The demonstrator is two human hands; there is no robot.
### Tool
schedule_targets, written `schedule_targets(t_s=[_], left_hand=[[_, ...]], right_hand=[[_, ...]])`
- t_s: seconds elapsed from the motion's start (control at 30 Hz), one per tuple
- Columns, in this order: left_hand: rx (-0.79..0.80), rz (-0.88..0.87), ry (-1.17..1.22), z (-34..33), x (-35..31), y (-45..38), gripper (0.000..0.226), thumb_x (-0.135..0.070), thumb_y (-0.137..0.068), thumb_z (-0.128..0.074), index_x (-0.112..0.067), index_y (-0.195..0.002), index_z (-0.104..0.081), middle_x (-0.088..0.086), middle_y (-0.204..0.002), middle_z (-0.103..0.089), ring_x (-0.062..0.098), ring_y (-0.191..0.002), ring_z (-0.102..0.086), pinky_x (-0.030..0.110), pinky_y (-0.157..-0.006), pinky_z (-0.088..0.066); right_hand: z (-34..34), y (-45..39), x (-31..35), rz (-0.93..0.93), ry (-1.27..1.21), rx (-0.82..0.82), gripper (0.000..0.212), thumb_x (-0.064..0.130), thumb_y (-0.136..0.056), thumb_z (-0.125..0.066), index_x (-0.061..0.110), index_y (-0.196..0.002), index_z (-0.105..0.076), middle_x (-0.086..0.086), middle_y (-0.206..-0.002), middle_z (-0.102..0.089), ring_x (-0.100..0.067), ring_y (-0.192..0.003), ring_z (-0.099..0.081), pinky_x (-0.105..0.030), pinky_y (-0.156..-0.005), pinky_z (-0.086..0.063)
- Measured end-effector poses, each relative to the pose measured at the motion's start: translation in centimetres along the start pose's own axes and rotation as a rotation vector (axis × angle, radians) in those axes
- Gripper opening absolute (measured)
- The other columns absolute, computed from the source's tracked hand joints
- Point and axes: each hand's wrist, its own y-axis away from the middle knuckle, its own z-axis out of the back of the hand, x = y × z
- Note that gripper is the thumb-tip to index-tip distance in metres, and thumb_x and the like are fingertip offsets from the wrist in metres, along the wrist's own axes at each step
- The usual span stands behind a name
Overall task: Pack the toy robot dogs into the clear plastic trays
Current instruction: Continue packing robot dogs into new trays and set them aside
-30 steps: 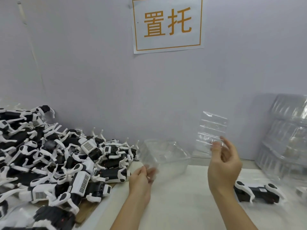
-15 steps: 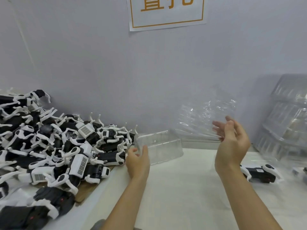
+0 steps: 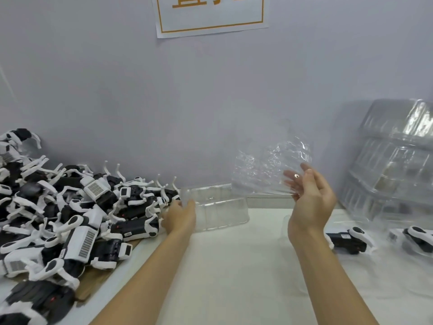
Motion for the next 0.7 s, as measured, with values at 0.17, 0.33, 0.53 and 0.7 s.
schedule_targets(t_s=[0.17,0.33,0.53,0.7], left_hand=[[0.353,0.010,0.322,-2.9,-0.3,2.9,0.043,-0.042,-0.097,-0.060,-0.012,-0.127,-0.057,0.008,-0.120,-0.067,0.023,-0.110,-0.064,0.040,-0.099,-0.050],[0.482,0.038,0.411,-2.2,-0.2,3.7,0.028,-0.021,-0.104,-0.043,-0.010,-0.093,-0.067,0.013,-0.105,-0.073,0.021,-0.088,-0.073,0.032,-0.079,-0.056],[0.304,-0.155,0.346,2.4,-2.7,3.1,0.021,-0.014,-0.099,-0.045,-0.014,-0.090,-0.064,0.007,-0.094,-0.069,0.020,-0.076,-0.065,0.034,-0.072,-0.053],[0.211,-0.268,0.433,5.9,-3.3,4.0,0.021,-0.016,-0.100,-0.045,-0.019,-0.094,-0.065,-0.001,-0.089,-0.068,0.014,-0.076,-0.064,0.028,-0.064,-0.053]], right_hand=[[-0.1,0.1,-0.4,-0.006,-0.005,-0.013,0.021,0.021,-0.100,-0.049,0.023,-0.103,-0.070,-0.005,-0.087,-0.076,-0.014,-0.073,-0.065,-0.018,-0.067,-0.045],[-0.2,0.2,-0.5,-0.006,0.011,-0.003,0.020,0.021,-0.099,-0.051,0.022,-0.101,-0.070,-0.001,-0.084,-0.076,-0.015,-0.075,-0.067,-0.021,-0.069,-0.046],[-1.2,1.4,-0.4,0.039,0.097,0.116,0.016,0.029,-0.098,-0.060,0.017,-0.102,-0.070,0.008,-0.076,-0.074,-0.003,-0.065,-0.064,-0.012,-0.064,-0.048],[-3.3,3.7,-0.1,0.204,0.368,0.380,0.022,0.041,-0.089,-0.066,0.024,-0.102,-0.072,0.010,-0.076,-0.069,-0.007,-0.068,-0.063,-0.012,-0.063,-0.046]])
